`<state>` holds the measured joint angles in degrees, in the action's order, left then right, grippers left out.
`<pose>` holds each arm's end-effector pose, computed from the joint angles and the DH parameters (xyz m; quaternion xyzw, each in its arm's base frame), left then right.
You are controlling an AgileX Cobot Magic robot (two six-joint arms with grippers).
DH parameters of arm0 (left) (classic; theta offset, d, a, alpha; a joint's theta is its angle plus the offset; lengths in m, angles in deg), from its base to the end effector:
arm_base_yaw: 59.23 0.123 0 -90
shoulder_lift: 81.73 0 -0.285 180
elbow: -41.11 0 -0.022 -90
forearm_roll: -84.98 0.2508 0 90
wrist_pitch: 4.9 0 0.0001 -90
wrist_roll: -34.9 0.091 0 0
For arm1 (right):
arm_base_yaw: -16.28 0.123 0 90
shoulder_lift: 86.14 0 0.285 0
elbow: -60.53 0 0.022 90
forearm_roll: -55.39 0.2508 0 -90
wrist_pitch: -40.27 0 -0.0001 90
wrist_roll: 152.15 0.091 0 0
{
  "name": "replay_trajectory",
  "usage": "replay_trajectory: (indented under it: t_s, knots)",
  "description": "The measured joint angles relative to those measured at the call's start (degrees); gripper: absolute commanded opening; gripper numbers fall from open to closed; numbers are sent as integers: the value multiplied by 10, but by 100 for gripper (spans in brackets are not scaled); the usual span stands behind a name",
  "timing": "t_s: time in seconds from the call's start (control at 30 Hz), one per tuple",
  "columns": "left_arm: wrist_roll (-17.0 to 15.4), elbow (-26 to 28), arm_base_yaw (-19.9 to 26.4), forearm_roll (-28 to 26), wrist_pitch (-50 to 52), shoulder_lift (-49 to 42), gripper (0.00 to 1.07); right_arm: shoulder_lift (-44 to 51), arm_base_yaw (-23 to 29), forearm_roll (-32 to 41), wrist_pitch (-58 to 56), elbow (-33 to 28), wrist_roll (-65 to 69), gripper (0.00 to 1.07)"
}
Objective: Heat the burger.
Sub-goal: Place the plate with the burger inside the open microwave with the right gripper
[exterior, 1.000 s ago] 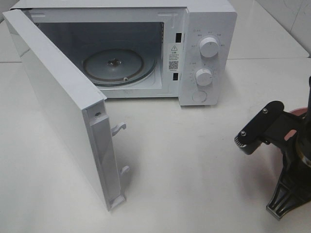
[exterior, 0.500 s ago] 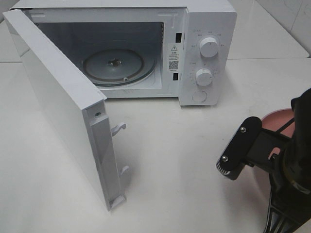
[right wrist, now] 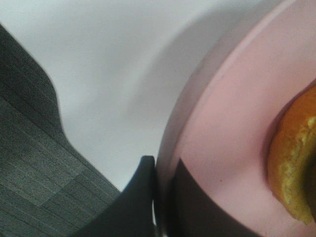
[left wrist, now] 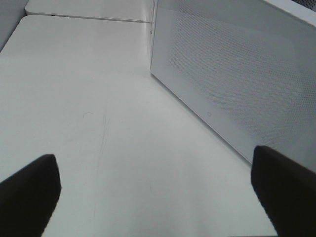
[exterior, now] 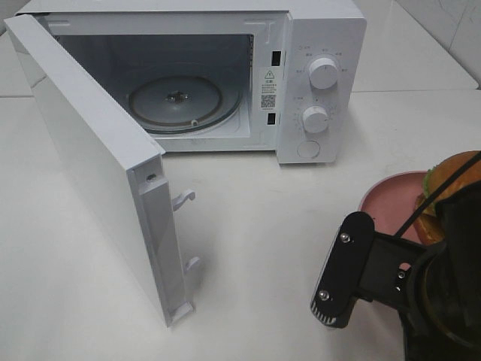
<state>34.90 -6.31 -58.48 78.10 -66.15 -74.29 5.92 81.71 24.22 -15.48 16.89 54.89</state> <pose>-0.0087 -0.0097 0.2826 -0.0022 0.8470 -0.0565 0.5285 0.1134 0.1543 0.1757 -0.4720 0.8535 -0.1911 0.1105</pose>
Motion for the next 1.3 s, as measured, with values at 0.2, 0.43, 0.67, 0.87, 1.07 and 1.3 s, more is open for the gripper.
replay_trajectory:
  t_s: [0.2,0.43,0.67,0.87,1.07,1.3]
  knots:
    - [0,0,0,0,0,0,99,0,37,0,1,0,-30,0]
    - [0,0,0,0,0,0,99,0,38,-6,5,0,-69,0]
    - [0,0,0,0,0,0,99,0,38,-43,31,0,-116,0]
    - [0,0,0,0,0,0,99,0,38,-46,53,0,-163,0]
    - [0,0,0,0,0,0,99,0,38,-46,73,0,-210,0]
    - [0,0,0,0,0,0,99,0,38,-46,80,0,-259,0]
